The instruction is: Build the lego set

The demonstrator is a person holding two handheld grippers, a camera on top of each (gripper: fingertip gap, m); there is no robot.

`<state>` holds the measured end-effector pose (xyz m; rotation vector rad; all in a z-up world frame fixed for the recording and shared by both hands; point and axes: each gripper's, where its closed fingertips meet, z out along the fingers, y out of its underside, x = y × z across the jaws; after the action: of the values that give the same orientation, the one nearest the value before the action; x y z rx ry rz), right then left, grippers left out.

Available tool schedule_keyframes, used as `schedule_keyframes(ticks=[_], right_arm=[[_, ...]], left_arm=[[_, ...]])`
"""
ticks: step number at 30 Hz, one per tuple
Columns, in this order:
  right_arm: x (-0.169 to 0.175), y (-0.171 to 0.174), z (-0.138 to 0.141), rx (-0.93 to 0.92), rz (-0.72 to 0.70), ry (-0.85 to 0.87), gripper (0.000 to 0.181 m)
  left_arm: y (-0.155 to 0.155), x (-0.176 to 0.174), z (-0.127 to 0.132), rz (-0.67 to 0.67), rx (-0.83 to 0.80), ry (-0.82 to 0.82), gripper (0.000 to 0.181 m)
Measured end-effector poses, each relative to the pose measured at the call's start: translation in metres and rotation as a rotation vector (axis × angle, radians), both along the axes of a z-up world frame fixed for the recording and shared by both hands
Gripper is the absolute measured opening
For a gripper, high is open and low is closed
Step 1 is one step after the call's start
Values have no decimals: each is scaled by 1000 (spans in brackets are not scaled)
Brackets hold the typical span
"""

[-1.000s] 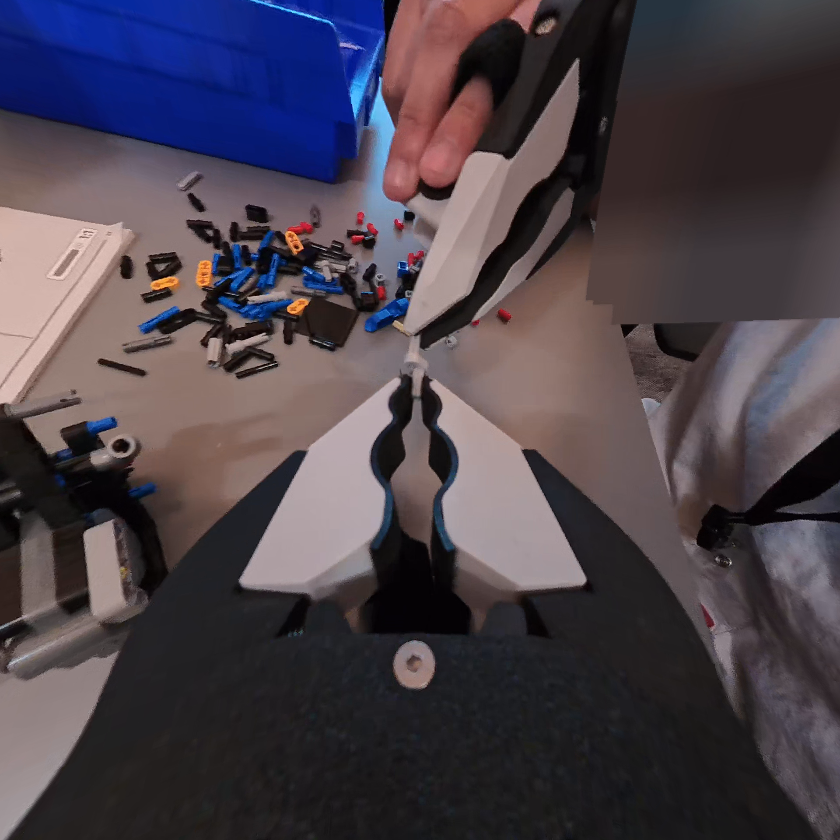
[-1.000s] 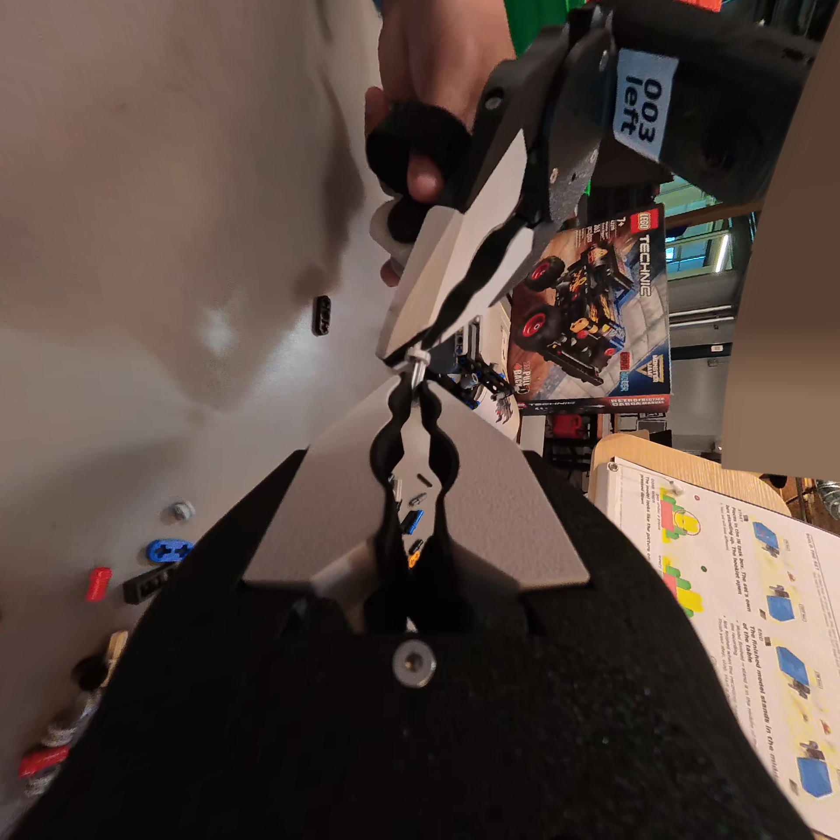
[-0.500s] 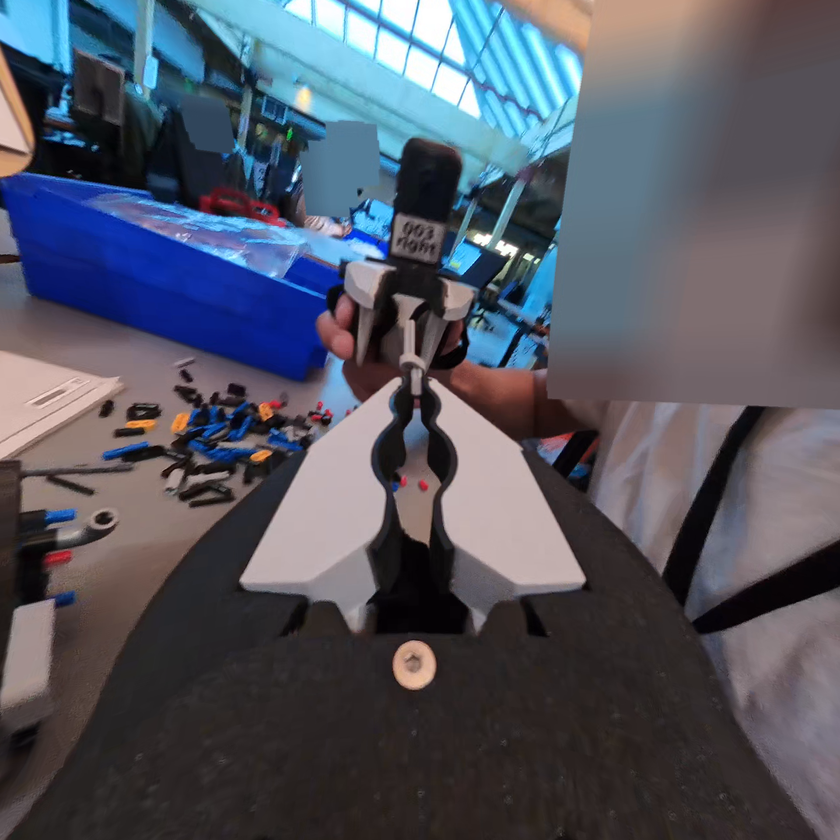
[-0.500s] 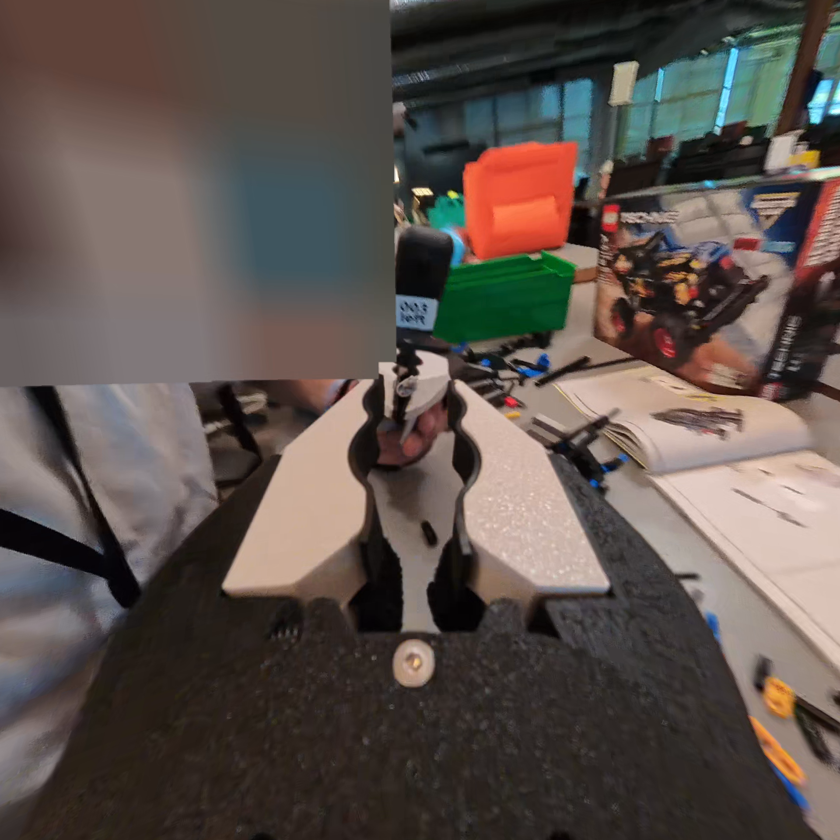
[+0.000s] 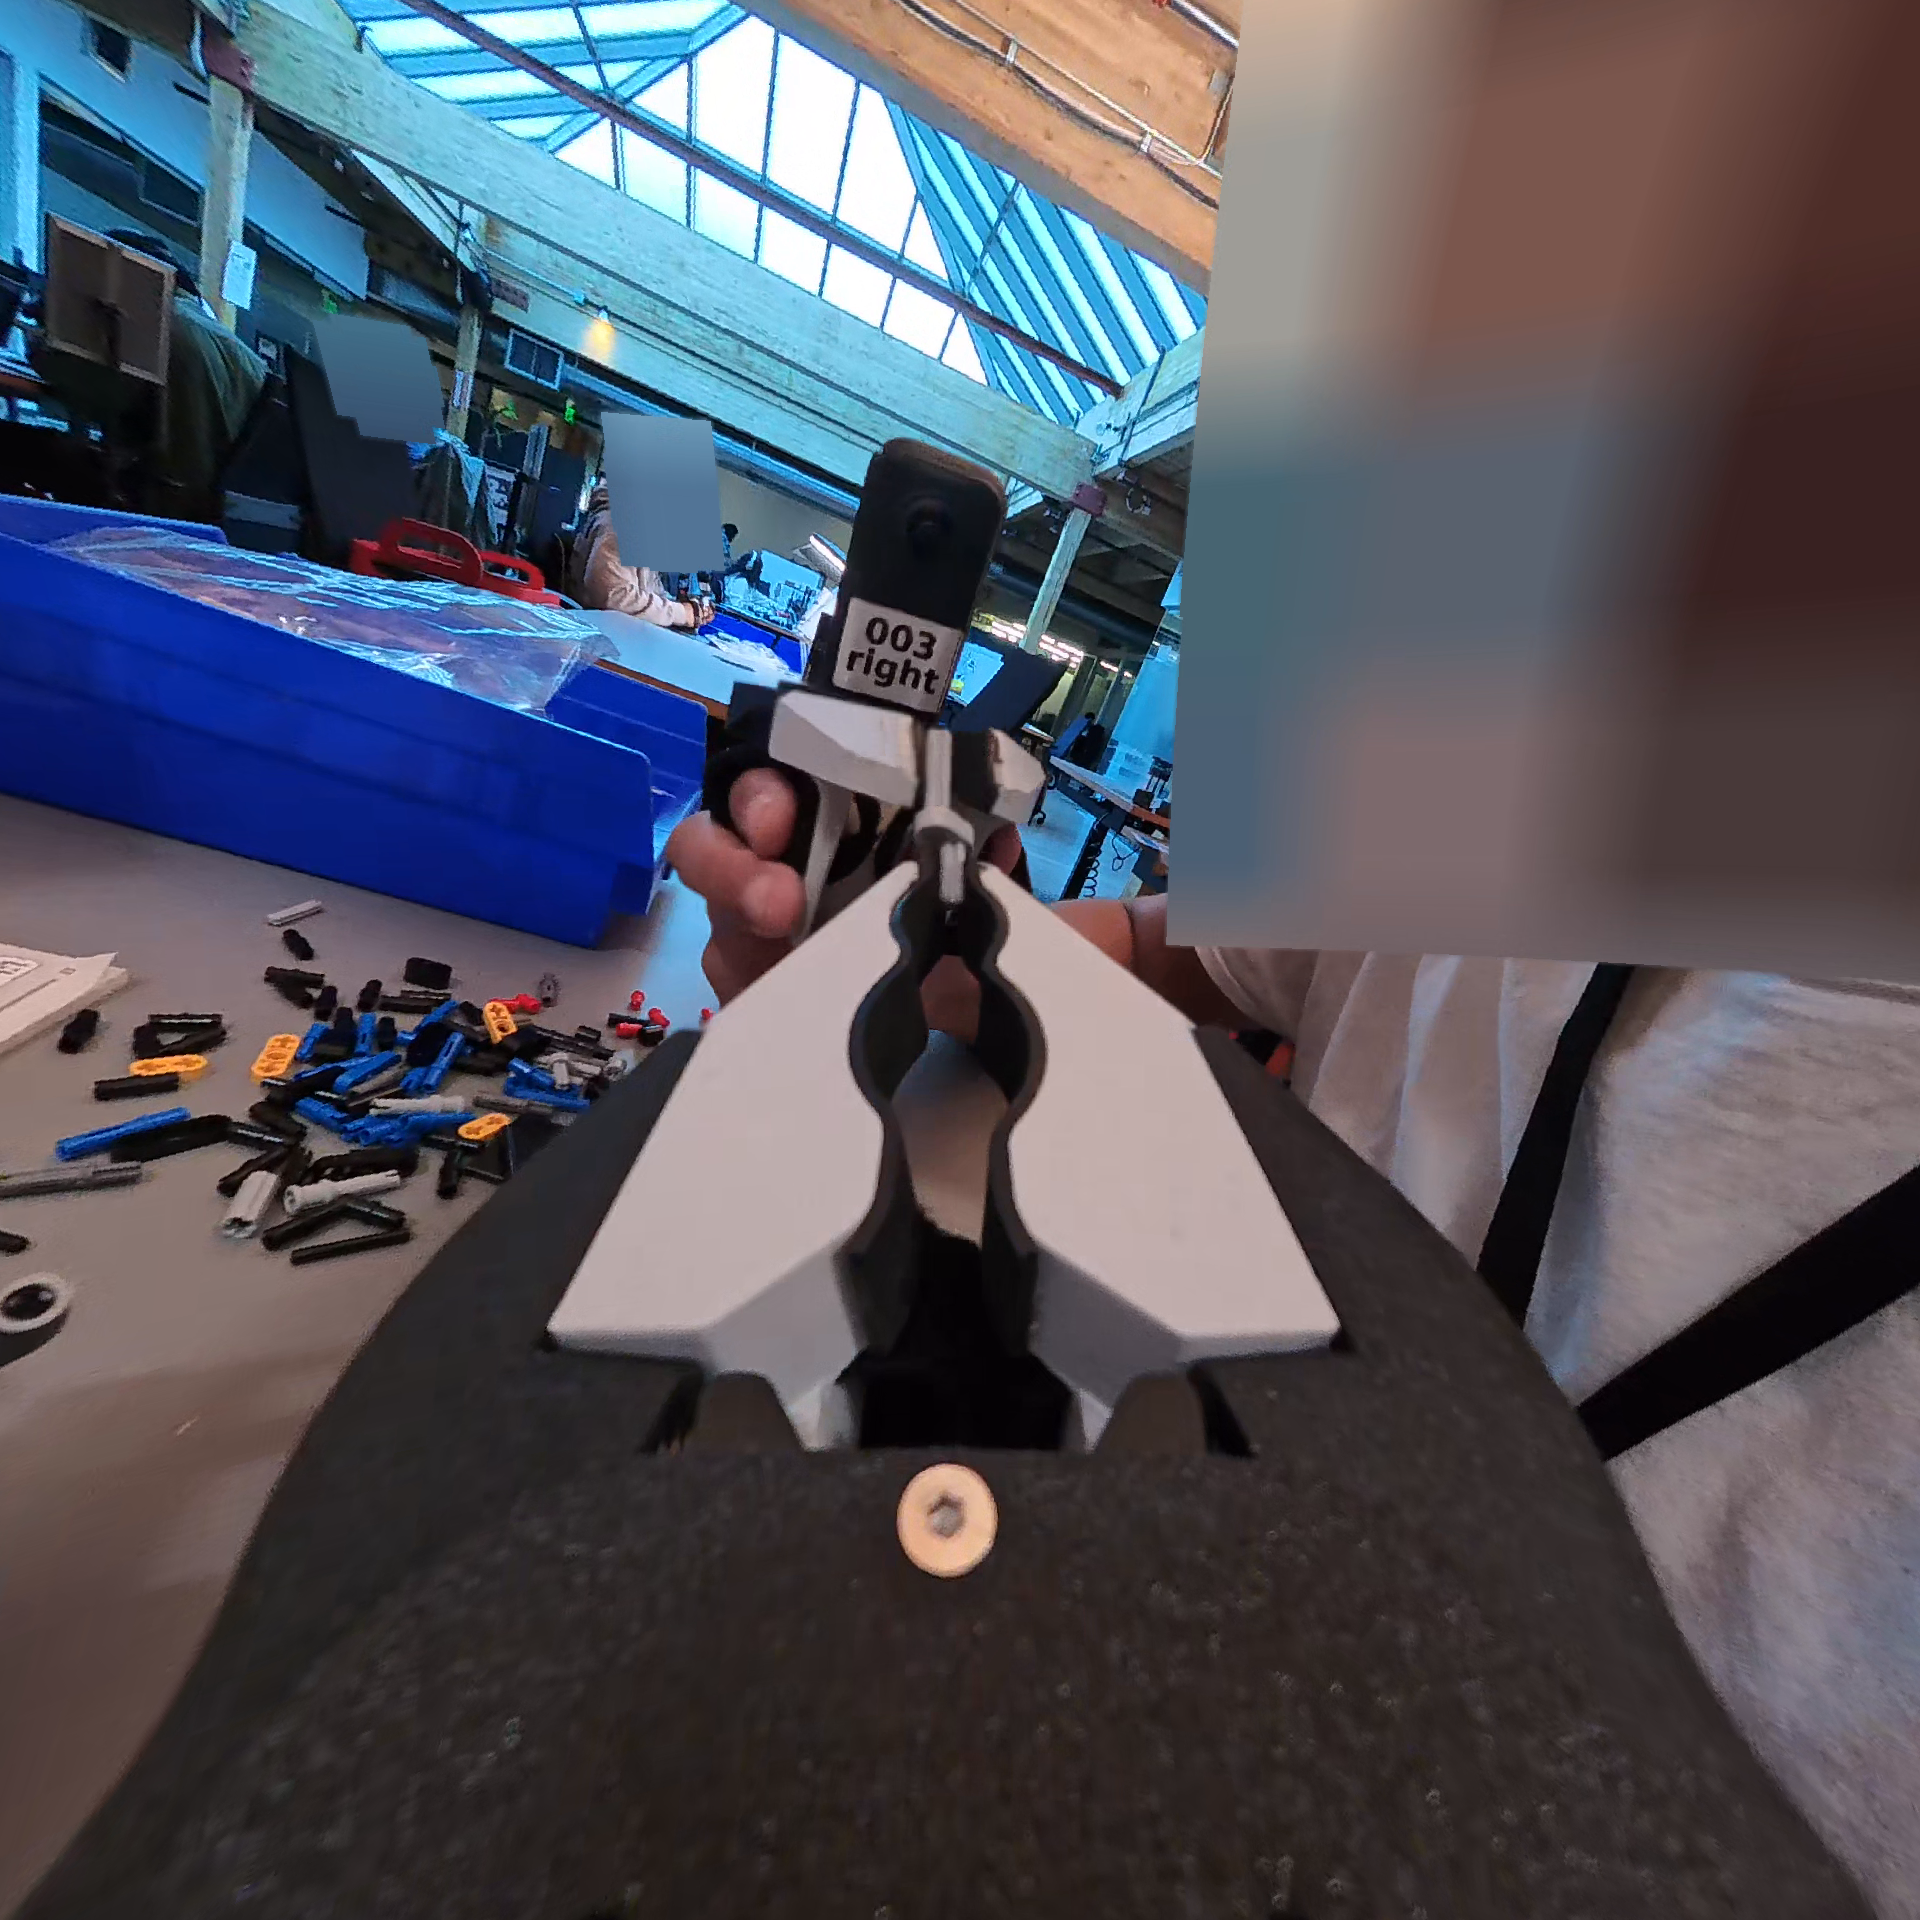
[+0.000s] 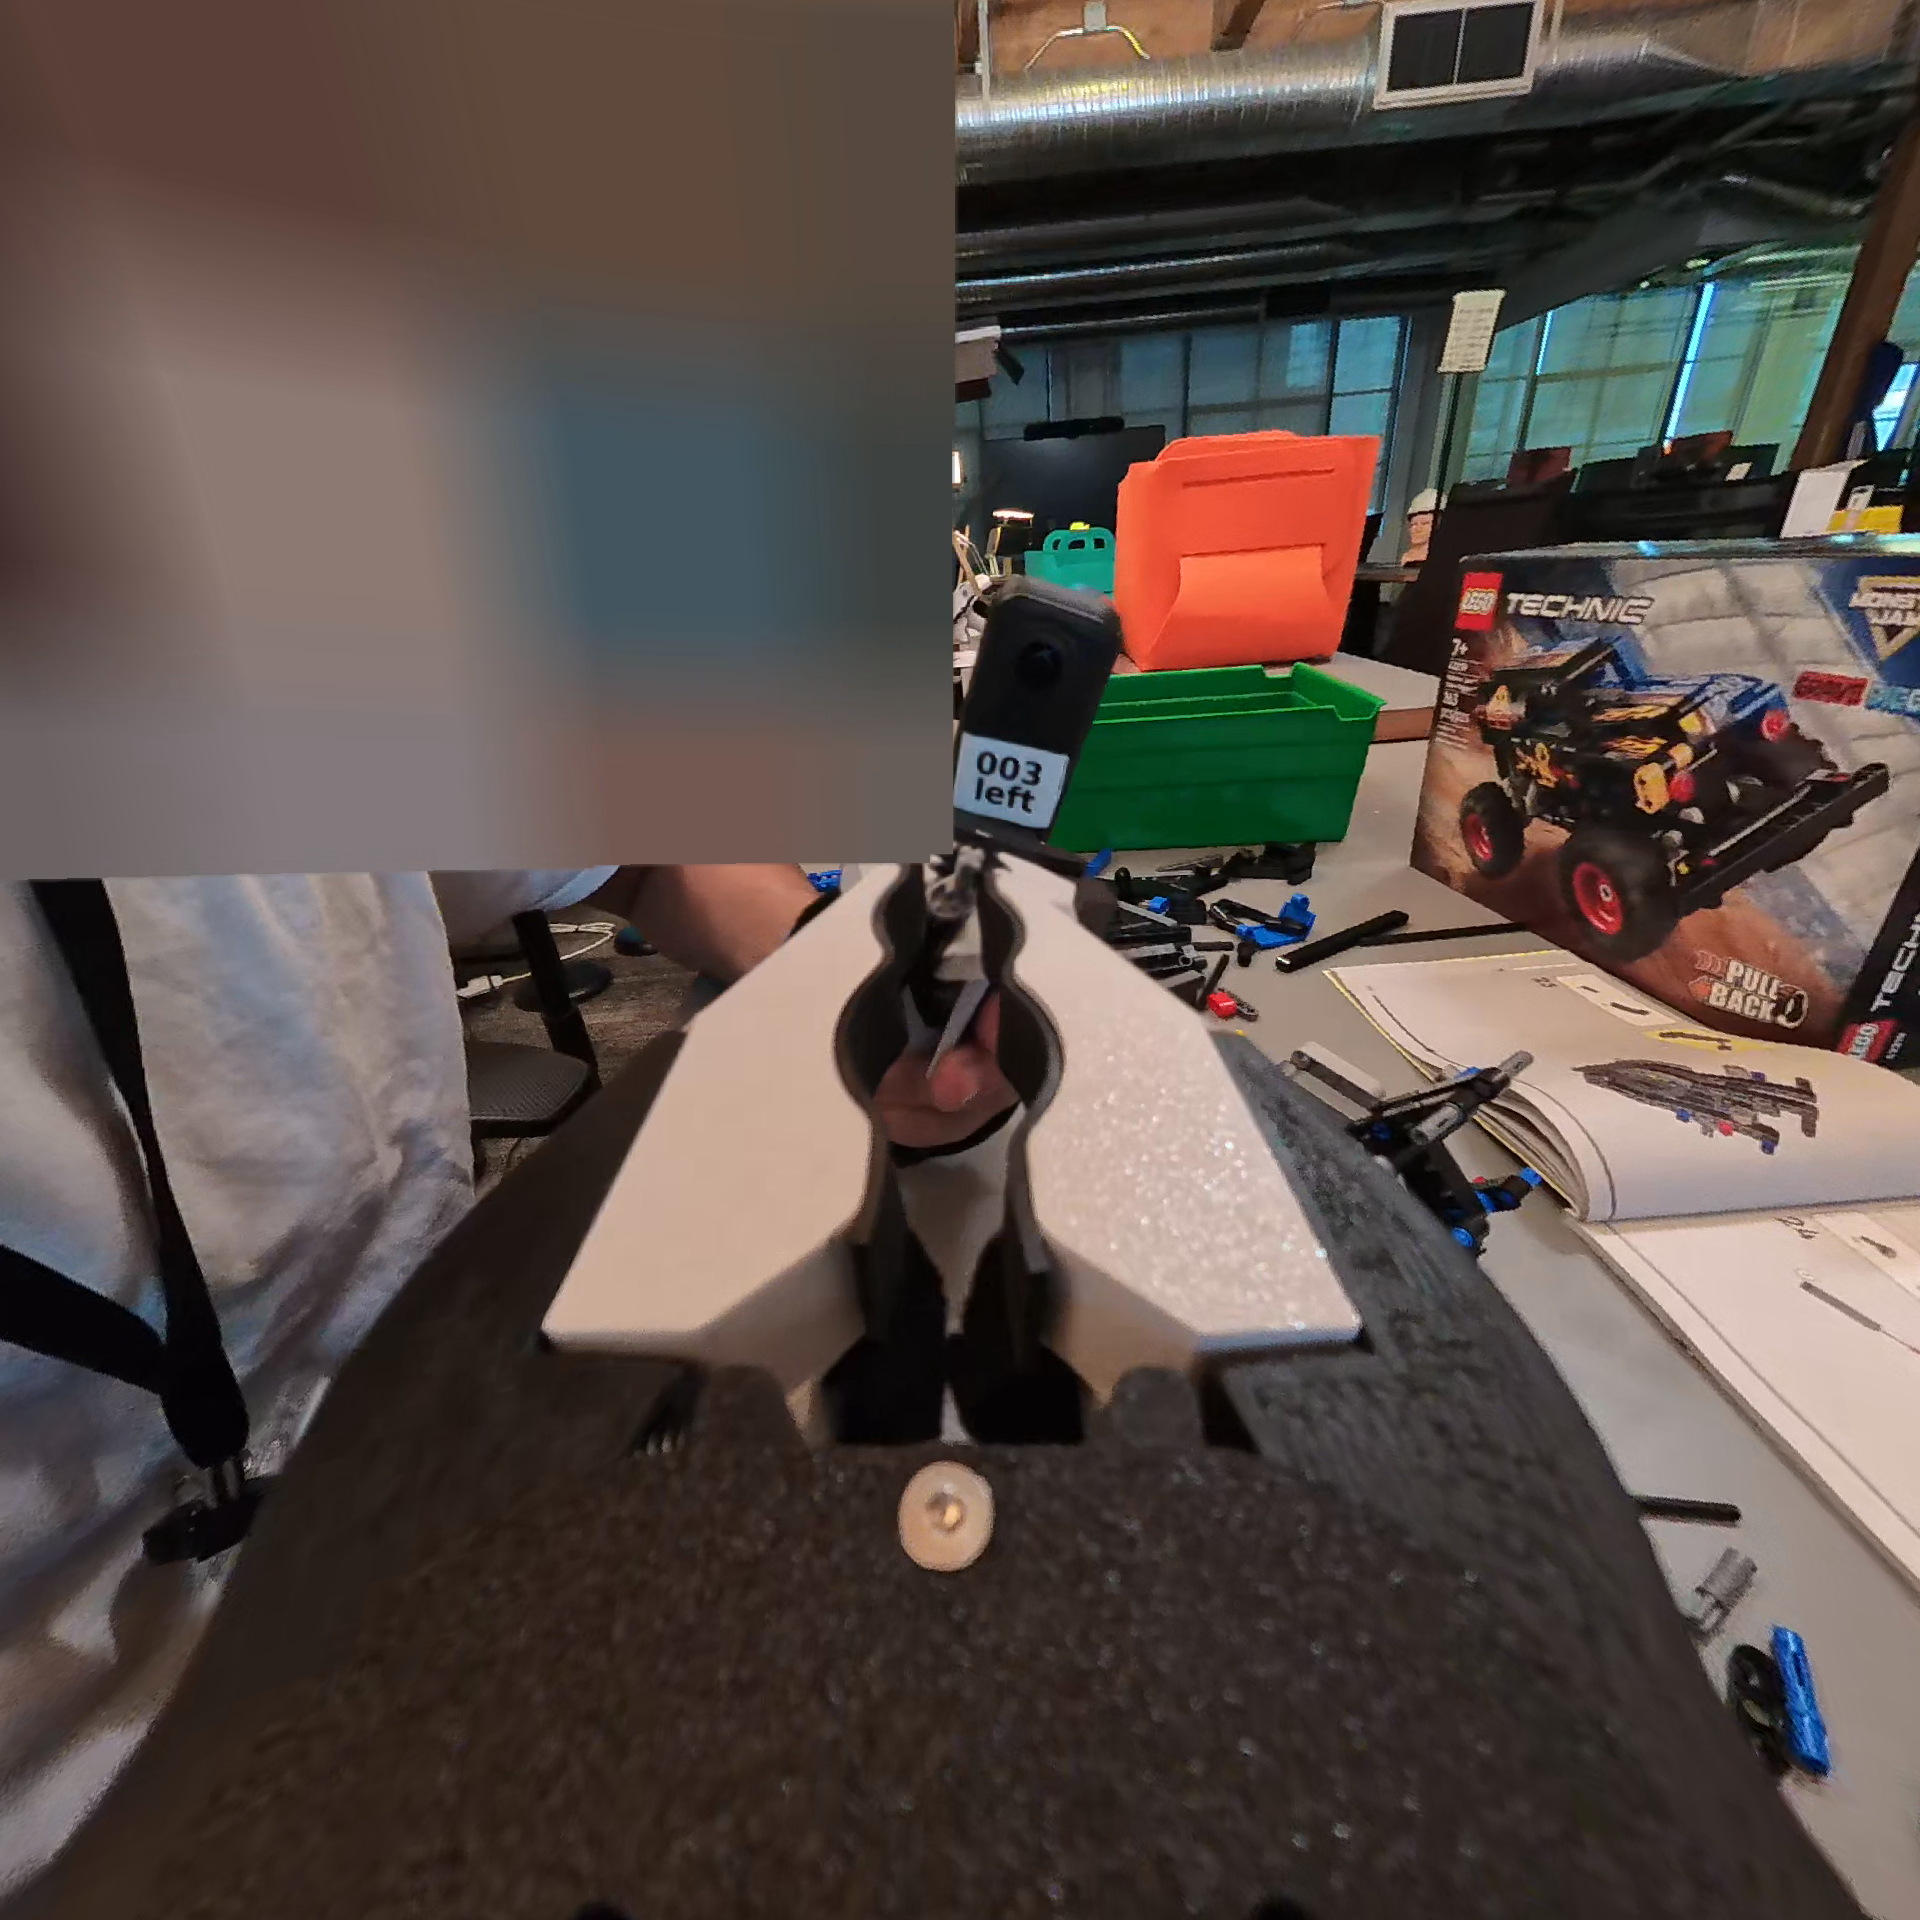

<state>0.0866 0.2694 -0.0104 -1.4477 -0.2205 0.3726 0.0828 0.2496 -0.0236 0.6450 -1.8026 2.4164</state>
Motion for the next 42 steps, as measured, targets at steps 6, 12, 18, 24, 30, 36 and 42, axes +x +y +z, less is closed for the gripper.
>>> schedule_keyframes(ticks=[6,12,18,24,30,36,42], right_arm=[[-1,1,0,-8,-24,-26,3],[12,2,-19,-145,-152,-261,3],[10,7,-30,-212,-145,-271,3],[3,12,-31,-194,-136,-248,4],[1,14,-33,-192,-87,-160,4],[-2,15,-35,-187,-42,-107,4],[-6,17,-38,-195,-24,-100,4]], left_arm=[[-7,0,-5,10,26,12,1],[-3,15,-31,157,298,-50,21],[-5,25,-52,384,610,-290,0],[-14,21,-48,302,513,-203,0],[-16,18,-47,272,468,-165,0],[-18,16,-48,252,461,-155,0],[-21,14,-51,239,488,-163,0]])
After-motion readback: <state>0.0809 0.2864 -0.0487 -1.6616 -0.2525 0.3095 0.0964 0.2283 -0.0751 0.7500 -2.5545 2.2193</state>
